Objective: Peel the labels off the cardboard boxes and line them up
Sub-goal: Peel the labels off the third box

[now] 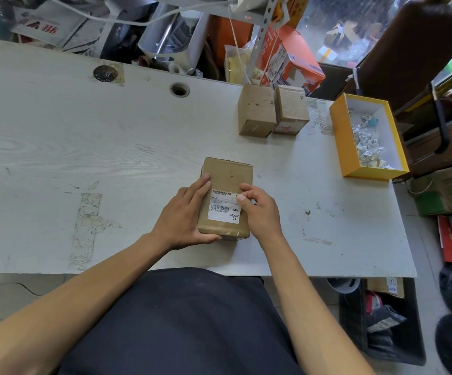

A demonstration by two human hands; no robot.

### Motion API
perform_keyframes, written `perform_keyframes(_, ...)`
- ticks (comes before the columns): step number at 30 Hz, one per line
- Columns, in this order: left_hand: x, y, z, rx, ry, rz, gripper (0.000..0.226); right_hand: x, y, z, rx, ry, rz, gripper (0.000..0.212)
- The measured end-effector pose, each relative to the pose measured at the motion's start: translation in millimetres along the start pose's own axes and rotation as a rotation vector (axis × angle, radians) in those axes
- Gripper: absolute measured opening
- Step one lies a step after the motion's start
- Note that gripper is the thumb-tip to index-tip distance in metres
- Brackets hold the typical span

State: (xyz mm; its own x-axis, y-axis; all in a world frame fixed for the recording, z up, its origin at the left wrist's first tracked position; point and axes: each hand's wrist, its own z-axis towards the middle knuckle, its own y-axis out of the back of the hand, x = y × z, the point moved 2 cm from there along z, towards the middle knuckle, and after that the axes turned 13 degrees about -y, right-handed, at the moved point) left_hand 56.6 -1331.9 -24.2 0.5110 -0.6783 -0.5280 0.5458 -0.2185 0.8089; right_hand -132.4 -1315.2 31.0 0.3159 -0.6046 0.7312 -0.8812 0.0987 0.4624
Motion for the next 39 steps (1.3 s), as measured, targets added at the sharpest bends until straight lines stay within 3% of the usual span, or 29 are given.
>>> perform_keyframes(39,-5.1,2.8,0.4,-0.009,0.038,-0.042,0.12,-1.4,-1.7,4.5,0.01,-0.051,0.072,0.018)
